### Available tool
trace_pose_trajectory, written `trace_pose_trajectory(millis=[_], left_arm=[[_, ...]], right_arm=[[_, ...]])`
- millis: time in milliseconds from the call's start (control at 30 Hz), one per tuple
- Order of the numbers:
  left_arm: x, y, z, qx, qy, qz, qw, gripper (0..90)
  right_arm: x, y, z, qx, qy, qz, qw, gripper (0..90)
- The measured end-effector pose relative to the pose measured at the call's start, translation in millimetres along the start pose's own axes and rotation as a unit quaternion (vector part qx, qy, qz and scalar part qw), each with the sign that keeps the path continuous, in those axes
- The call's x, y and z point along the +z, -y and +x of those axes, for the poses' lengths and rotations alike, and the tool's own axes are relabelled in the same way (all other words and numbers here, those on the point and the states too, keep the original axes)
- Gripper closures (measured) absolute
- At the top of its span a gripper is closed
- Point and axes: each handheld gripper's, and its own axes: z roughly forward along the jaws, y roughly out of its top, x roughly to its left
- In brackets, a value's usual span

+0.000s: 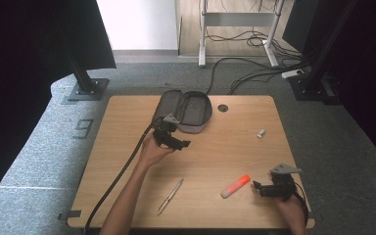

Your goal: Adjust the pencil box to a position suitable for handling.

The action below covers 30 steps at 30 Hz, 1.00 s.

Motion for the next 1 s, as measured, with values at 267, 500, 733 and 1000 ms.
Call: trace_pose_trajectory(millis=[267, 500, 733, 1000], left_arm=[[10.7, -12.5, 4.7, -0.001, 0.007, -0.001, 1.0, 9.2], [19.4, -22.3, 8.2, -0.004, 0.018, -0.002, 0.9998, 9.3], [29.3, -34.7, 12.4, 0.002, 0.017, 0.005, 0.9998, 11.2], [42.5, -43.3, 20.4, -0.004, 0.022, 0.003, 0.9997, 14.4]], right_arm=[[0.0, 0.0, 0.0, 0.0, 0.0, 0.0, 1.0, 10.0], [0.1, 0.0, 0.1, 0.001, 0.0, -0.001, 1.0, 9.9], [0.1, 0.1, 0.1, 0.0, 0.0, -0.001, 1.0, 10.0], [0.1, 0.1, 0.0, 0.0, 0.0, -0.001, 1.0, 10.0]])
